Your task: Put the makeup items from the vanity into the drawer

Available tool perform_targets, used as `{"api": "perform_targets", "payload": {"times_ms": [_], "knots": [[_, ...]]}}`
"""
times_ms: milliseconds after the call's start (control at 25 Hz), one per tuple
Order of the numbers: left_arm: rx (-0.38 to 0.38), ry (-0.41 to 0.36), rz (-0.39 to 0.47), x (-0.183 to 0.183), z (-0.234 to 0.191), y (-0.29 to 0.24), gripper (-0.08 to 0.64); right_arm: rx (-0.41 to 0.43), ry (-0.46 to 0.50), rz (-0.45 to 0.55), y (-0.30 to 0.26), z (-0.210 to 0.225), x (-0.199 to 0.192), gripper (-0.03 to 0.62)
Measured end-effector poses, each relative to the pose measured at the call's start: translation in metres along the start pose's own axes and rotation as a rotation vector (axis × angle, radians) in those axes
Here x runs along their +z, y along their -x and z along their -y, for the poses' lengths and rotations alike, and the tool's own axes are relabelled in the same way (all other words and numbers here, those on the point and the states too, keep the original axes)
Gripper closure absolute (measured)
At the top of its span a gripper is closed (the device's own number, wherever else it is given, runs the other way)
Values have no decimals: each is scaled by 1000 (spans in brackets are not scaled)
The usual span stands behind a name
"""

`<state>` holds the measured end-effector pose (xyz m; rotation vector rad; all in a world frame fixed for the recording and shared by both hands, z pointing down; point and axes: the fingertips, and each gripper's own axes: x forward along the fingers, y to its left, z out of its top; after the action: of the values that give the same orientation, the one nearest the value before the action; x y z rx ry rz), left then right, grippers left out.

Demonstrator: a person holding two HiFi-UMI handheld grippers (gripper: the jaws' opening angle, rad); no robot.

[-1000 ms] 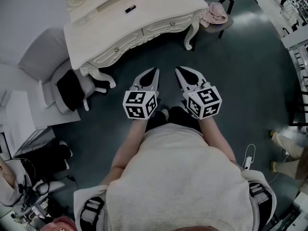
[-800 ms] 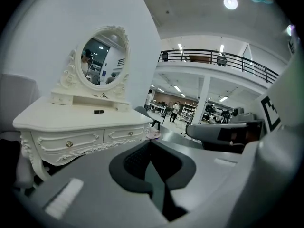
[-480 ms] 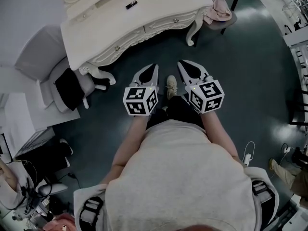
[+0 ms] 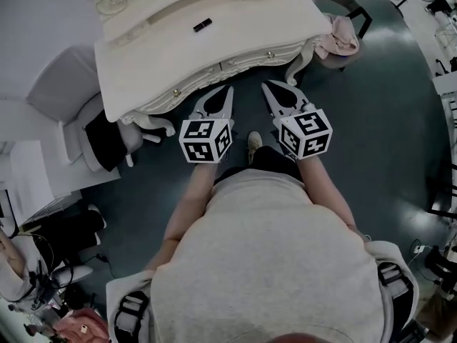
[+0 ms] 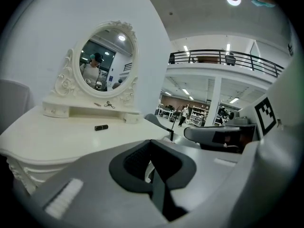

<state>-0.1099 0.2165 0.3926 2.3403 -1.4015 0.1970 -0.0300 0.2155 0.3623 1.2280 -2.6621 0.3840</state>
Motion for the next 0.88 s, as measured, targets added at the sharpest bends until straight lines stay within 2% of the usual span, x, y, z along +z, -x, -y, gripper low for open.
{"api": "perform_targets", "payload": {"times_ms": [240,400,640,880], "knots": [[33,-23,5,27,-15,-52,551,52,5,-15,-43,43,15,584],[54,-8,-1,37,-22,-81,551,71,10,-10,-64,73,28,584],[107,19,-22,37,-40,-99,551,111,-19,-29,-88,90,26,584],[145,50,-39,34,-57,-108,551,104,-45,-39,-98,107,27,583]]}}
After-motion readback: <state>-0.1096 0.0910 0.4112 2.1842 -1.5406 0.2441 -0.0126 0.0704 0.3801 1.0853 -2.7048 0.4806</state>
